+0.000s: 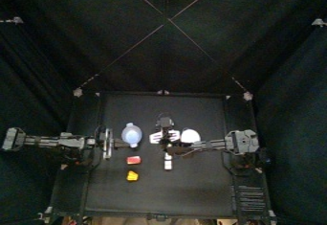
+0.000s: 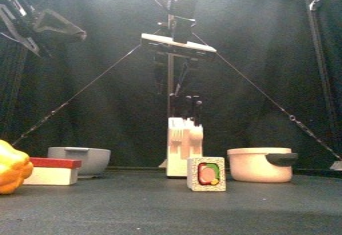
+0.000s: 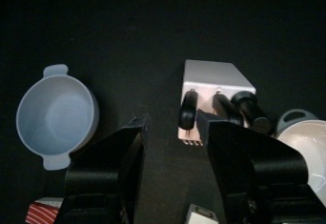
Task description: Grab cleaver
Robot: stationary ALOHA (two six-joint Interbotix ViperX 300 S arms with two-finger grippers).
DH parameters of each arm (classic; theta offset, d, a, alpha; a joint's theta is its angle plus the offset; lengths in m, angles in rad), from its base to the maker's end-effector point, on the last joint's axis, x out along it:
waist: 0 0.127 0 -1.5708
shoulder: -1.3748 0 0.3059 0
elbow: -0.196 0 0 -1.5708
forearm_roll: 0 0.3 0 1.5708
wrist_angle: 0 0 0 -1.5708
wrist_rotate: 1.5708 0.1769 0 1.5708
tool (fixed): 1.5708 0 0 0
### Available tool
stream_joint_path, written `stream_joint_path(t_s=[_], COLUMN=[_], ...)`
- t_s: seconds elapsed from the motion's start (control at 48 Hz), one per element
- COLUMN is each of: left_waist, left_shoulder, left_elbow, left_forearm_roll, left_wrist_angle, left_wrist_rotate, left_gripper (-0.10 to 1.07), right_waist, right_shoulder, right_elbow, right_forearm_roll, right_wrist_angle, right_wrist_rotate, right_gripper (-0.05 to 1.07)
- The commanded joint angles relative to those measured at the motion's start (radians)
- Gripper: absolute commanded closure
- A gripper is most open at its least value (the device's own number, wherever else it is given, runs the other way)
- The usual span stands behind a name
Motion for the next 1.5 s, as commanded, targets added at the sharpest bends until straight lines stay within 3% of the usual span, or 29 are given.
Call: stream_joint_path(t_s=[0.0,0.396,0.812,1.479], left_waist=[0.003,0.008,0.011,0.011], left_shoulder=[0.005,0.005,0.005,0.005], left_elbow=[-0.011,-0.011,-0.009,-0.009], left_forearm_roll=[0.003,0.003,0.003,0.002], left_wrist_angle=[-0.006,-0.005,-0.005,-0.005], left_wrist_rotate=[0.002,0.002,0.002,0.000], left_gripper=[1.00,1.00,1.00,1.00], right_waist=[-0.014,-0.041,-0.051,-0.051], right_shoulder=[-0.021,-0.014,-0.005,-0.006], right_elbow=[-0.009,0.005,0.008,0.006], right_forearm_roll=[-0.002,0.026,0.035,0.037], right_wrist_angle=[0.002,0.002,0.002,0.002], right_wrist_rotate=[-0.002,-0.002,-0.002,-0.002], right_gripper=[0.23,0.25,0.44,0.45])
